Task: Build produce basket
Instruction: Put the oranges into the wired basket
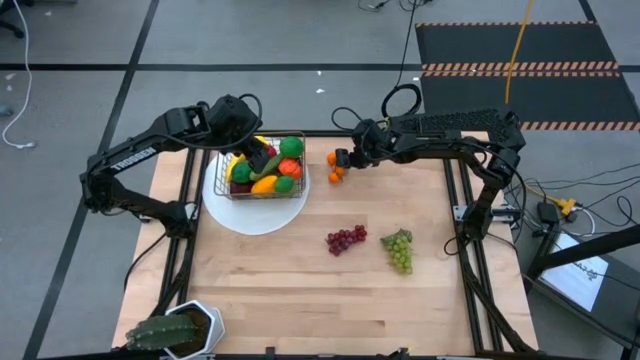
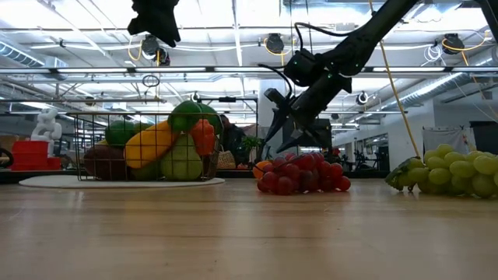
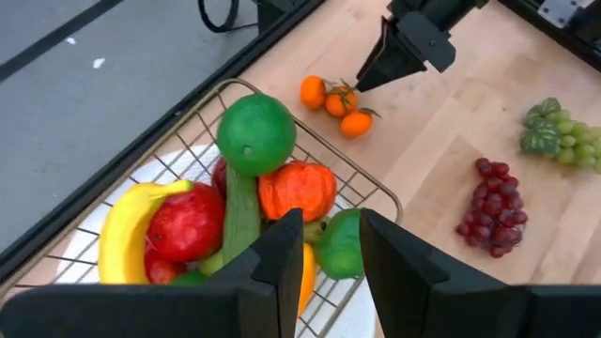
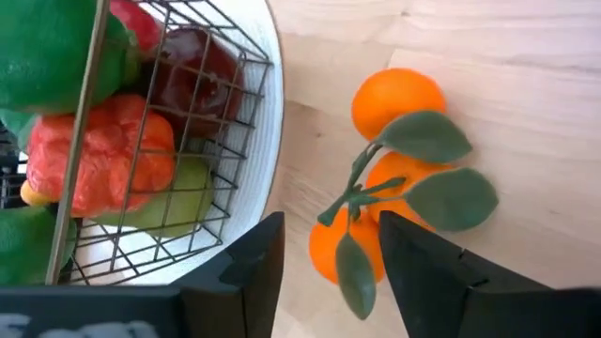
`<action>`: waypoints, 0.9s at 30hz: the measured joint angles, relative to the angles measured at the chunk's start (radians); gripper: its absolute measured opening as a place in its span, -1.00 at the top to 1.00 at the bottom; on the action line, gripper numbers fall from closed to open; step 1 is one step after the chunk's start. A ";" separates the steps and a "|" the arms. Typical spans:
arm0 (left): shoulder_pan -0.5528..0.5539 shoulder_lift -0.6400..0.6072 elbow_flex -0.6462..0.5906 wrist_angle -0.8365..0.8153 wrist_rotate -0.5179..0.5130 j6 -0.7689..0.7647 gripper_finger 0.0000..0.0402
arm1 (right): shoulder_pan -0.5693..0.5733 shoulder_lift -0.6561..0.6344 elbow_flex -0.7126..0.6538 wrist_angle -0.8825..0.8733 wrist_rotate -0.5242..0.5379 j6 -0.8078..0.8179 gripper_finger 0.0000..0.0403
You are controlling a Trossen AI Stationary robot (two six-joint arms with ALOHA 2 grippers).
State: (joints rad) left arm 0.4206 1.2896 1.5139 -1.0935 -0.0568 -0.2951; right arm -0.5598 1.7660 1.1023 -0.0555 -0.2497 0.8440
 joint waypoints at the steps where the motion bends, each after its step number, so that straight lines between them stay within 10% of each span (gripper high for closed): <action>1: 0.000 0.002 0.000 0.001 -0.007 0.004 0.47 | 0.003 0.000 0.000 -0.001 0.018 -0.001 0.18; 15: 0.002 0.029 -0.001 0.049 -0.016 -0.021 0.47 | 0.014 0.035 0.000 0.024 0.088 0.008 0.21; 27: -0.004 0.029 -0.001 0.048 -0.016 -0.028 0.47 | 0.014 0.037 0.000 0.026 0.091 0.000 0.86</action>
State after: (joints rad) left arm 0.4164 1.3186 1.5131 -1.0454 -0.0724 -0.3229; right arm -0.5461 1.8034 1.1019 -0.0295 -0.1582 0.8440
